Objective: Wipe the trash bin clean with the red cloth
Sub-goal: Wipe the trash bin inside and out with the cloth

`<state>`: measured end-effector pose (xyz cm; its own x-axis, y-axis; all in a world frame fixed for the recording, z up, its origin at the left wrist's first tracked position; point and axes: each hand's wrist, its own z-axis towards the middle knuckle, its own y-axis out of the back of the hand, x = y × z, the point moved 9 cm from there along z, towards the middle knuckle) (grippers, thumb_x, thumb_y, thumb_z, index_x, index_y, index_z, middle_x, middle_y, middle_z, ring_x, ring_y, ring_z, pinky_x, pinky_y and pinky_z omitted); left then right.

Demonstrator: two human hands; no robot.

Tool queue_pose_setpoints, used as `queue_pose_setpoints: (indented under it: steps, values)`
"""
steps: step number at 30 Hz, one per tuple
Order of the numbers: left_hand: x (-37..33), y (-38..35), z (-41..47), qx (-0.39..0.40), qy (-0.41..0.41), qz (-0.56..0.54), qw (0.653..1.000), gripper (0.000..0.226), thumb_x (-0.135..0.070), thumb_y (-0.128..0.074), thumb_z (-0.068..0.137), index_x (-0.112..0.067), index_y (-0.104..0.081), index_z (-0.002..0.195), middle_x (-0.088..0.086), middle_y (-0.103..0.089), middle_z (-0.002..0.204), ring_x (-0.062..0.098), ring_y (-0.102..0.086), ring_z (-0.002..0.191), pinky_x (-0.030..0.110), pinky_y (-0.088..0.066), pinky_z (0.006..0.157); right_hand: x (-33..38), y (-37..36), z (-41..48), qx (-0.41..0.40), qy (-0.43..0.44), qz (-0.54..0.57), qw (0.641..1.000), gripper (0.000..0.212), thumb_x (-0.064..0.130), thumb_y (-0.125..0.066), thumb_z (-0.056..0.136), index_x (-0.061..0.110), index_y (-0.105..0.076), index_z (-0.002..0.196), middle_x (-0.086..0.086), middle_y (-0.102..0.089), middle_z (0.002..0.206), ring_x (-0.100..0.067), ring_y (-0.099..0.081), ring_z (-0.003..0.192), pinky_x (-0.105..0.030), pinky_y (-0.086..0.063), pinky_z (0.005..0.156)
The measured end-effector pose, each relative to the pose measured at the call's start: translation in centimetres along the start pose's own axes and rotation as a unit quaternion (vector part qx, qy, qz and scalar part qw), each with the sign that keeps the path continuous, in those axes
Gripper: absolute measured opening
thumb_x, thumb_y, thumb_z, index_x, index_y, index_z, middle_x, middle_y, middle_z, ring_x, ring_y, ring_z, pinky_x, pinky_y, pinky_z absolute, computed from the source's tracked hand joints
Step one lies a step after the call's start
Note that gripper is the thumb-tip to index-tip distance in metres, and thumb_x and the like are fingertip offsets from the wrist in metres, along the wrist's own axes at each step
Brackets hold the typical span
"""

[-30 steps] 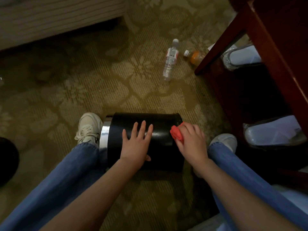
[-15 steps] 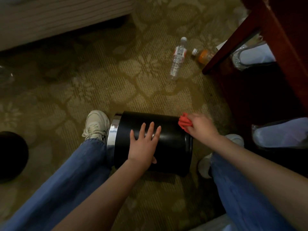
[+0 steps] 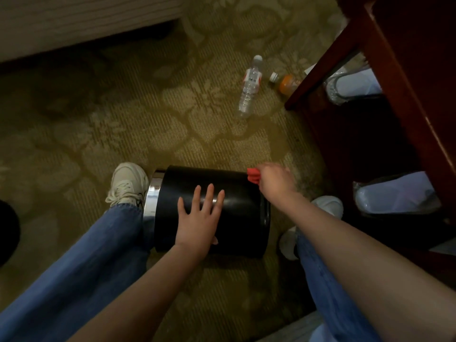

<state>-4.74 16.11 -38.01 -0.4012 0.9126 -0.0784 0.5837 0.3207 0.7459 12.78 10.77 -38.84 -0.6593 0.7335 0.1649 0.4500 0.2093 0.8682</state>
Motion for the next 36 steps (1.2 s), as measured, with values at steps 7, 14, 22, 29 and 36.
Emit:
queue_pose_setpoints:
  steps: [7,14,22,29,36]
  values:
    - [0.2,0.2,0.1,0.007,0.000,-0.008,1.000,0.111,-0.044,-0.065,0.082,-0.021,0.023,0.146,0.008,0.024,0.156,0.034,0.018,0.143,0.061,-0.006,0.114,1.0,1.8,-5.0,-0.035,0.152,-0.026,0.987,0.036,0.005,-0.068,0.069,0.014,-0.065,0.104,-0.002,-0.065,0.103,-0.027,-0.059,0.099,-0.039,-0.039,0.087]
    - [-0.1,0.3,-0.1,0.003,0.003,-0.003,1.000,0.108,-0.042,-0.063,0.084,-0.020,0.023,0.146,0.010,0.024,0.155,0.035,0.018,0.143,0.061,-0.006,0.114,2.1,0.4,-8.4,-0.040,0.172,-0.025,0.984,0.036,0.004,-0.078,0.055,0.013,-0.066,0.087,-0.003,-0.066,0.082,-0.027,-0.061,0.076,-0.036,-0.041,0.070]
    - [-0.4,-0.3,-0.3,0.004,0.000,-0.001,1.000,0.106,-0.040,-0.061,0.086,-0.018,0.024,0.145,0.013,0.025,0.155,0.040,0.018,0.142,0.065,-0.005,0.110,0.0,0.1,0.9,0.006,-0.041,-0.006,0.999,0.024,0.008,-0.053,0.084,0.021,-0.060,0.102,-0.001,-0.064,0.111,-0.024,-0.053,0.110,-0.037,-0.036,0.095]
    - [-0.2,-0.3,0.1,0.006,-0.004,-0.010,1.000,0.107,-0.039,-0.063,0.085,-0.018,0.022,0.146,0.013,0.023,0.155,0.041,0.018,0.142,0.066,-0.005,0.109,0.8,-1.3,3.0,0.026,-0.024,0.049,0.998,0.034,0.005,-0.050,0.085,0.017,-0.065,0.113,-0.008,-0.067,0.110,-0.028,-0.062,0.101,-0.030,-0.045,0.087]
    - [-0.5,-0.6,-0.1,0.007,-0.002,0.003,1.000,0.105,-0.038,-0.066,0.082,-0.014,0.013,0.149,0.015,0.017,0.156,0.042,0.014,0.142,0.068,-0.009,0.108,7.7,0.5,-4.9,-0.033,0.186,0.076,0.979,0.035,0.011,-0.060,0.080,0.022,-0.065,0.113,-0.002,-0.071,0.103,-0.022,-0.063,0.104,-0.042,-0.026,0.103]
